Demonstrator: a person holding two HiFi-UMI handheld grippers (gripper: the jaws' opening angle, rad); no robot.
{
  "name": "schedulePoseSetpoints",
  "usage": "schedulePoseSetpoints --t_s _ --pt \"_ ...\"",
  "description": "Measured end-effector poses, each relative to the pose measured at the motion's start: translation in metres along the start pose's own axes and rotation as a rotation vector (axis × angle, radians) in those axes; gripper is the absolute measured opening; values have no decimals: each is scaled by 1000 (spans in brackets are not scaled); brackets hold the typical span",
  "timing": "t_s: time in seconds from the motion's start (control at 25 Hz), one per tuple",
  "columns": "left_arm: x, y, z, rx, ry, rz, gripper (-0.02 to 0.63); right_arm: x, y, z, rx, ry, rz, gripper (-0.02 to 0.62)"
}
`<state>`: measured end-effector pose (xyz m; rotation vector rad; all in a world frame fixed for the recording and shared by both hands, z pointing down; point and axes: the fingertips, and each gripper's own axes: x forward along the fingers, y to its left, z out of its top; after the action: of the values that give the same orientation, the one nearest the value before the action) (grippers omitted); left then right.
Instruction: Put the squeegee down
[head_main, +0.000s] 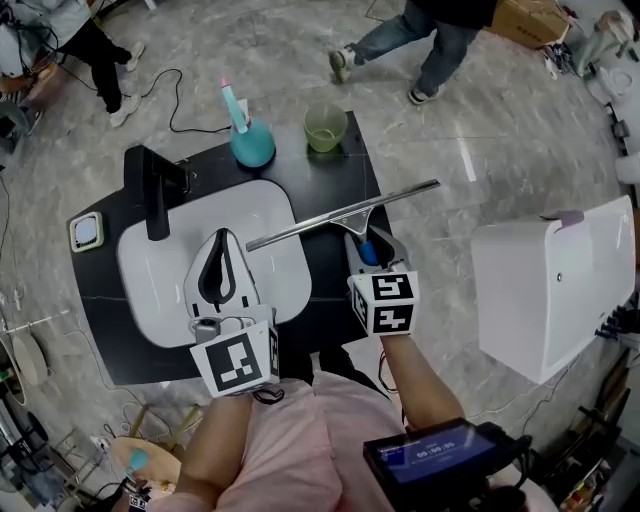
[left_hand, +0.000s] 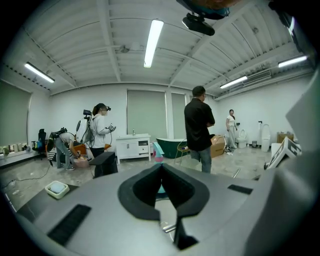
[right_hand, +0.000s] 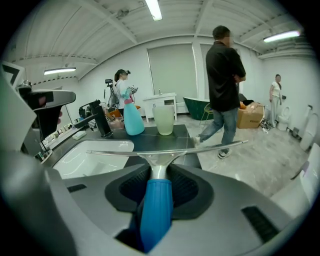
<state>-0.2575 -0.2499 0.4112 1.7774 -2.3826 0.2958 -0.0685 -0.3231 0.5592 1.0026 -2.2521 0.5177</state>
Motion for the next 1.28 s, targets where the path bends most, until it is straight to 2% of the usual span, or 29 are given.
schedulePoseSetpoints --t_s 0.76,1.28 --pt "13 3 -16 -13 40 -6 9 17 -2 -25 21 77 -10 126" --pt "14 -2 -16 -9 39 -10 9 21 -3 -31 16 93 -3 130"
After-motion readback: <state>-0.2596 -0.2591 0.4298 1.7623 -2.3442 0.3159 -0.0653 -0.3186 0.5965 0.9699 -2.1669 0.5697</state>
